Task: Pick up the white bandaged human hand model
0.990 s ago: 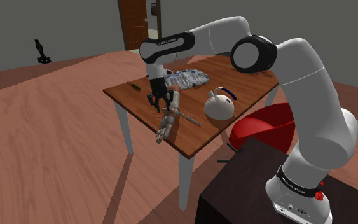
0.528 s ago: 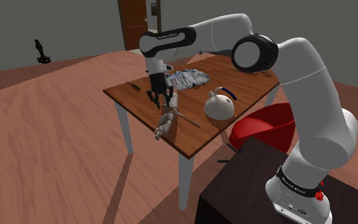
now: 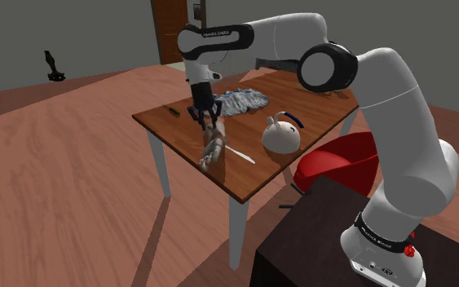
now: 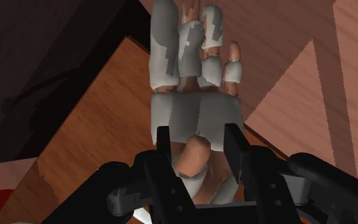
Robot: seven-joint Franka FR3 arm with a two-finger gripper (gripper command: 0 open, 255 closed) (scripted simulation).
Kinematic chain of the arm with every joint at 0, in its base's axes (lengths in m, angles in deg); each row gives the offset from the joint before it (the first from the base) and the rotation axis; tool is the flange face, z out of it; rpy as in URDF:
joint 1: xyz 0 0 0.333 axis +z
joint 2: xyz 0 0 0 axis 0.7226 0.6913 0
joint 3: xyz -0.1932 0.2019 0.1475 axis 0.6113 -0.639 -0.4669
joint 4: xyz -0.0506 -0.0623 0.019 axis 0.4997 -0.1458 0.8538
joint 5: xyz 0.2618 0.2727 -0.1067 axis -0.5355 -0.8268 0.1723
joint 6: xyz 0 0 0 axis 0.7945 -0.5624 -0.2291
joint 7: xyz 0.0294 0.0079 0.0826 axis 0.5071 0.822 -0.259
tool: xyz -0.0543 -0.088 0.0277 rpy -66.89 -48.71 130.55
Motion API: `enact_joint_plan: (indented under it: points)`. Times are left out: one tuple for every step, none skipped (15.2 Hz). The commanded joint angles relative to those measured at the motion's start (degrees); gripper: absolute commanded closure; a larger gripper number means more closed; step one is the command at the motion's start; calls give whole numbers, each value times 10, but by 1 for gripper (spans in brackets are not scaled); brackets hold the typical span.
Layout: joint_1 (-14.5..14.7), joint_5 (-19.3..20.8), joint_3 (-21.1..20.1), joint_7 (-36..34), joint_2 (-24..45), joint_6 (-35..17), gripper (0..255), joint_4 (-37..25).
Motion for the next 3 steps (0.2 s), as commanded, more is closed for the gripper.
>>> enact_joint_plan:
  points:
    - [1,-1,-1,-3,0,16,255,-18]
    - [1,-1,-1,-3,0,18,255,-19]
    - [1,-1,-1,-3,0,18,255,-19]
